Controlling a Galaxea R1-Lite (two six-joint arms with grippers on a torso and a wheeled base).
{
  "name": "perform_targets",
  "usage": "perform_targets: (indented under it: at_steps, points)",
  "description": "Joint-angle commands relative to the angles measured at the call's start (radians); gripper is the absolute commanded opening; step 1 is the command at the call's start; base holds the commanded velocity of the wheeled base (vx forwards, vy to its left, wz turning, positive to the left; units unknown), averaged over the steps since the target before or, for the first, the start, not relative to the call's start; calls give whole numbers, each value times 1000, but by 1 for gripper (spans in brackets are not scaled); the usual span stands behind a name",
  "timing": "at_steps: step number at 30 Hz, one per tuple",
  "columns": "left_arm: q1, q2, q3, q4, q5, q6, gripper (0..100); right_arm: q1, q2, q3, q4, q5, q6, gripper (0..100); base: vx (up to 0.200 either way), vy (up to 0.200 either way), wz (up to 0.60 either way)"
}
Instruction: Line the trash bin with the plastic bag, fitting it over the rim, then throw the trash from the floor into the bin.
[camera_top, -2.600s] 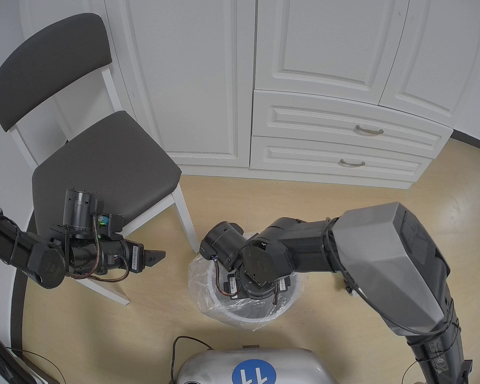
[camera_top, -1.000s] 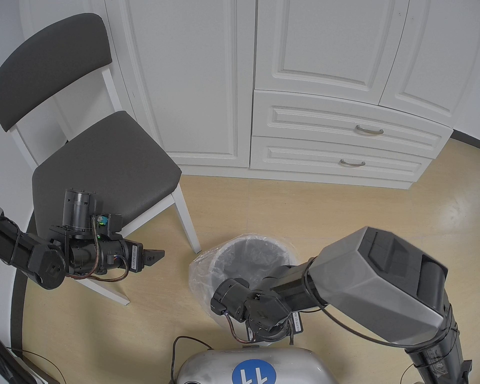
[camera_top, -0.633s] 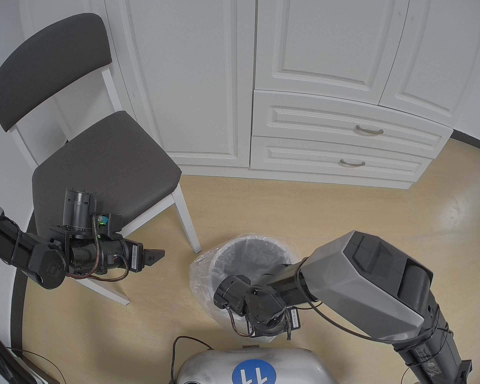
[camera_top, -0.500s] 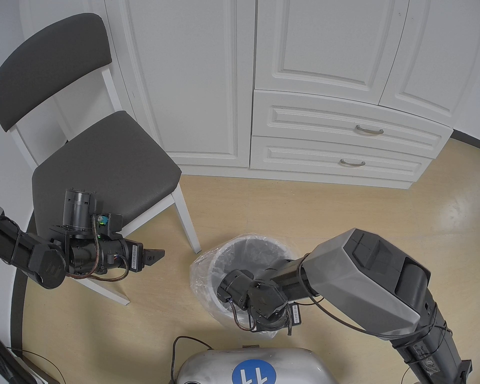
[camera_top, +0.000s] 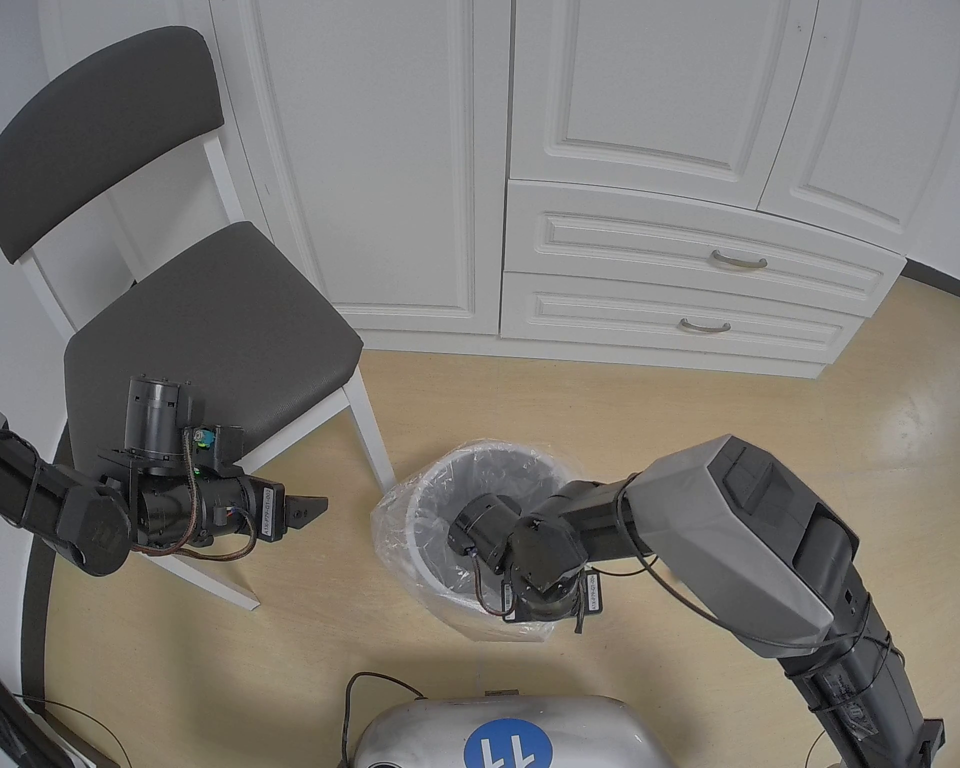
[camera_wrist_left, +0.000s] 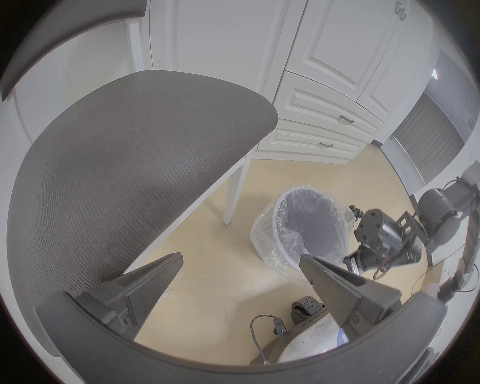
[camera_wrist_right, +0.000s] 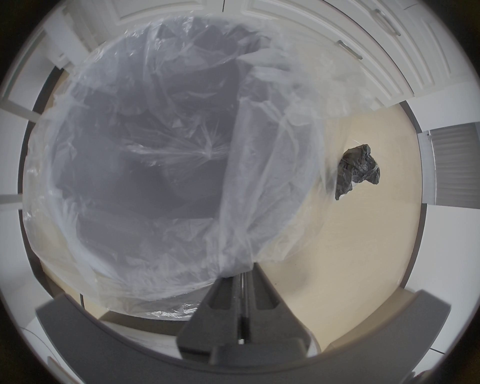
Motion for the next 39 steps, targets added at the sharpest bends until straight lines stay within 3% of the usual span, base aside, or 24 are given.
perform_targets:
  at_steps: [1, 12, 19, 23, 39]
  points:
    - [4, 1, -2, -2, -1, -1, 100, -39, 6, -70, -2, -3, -20, 0, 0, 0, 0]
    - [9, 3, 6, -37, 0, -2, 100, -94, 13, -165, 10, 6, -47, 0, 0, 0, 0]
    - [7, 3, 6, -37, 0, -2, 100, -79, -56, 39, -11, 8, -47, 0, 0, 0, 0]
    - [5, 3, 8, -37, 0, -2, 100, -75, -53, 100, -95, 11, -49, 0, 0, 0, 0]
    - [1, 15, 8, -39, -1, -1, 100, -72, 47, 65, -249, 9, -80, 0, 0, 0, 0]
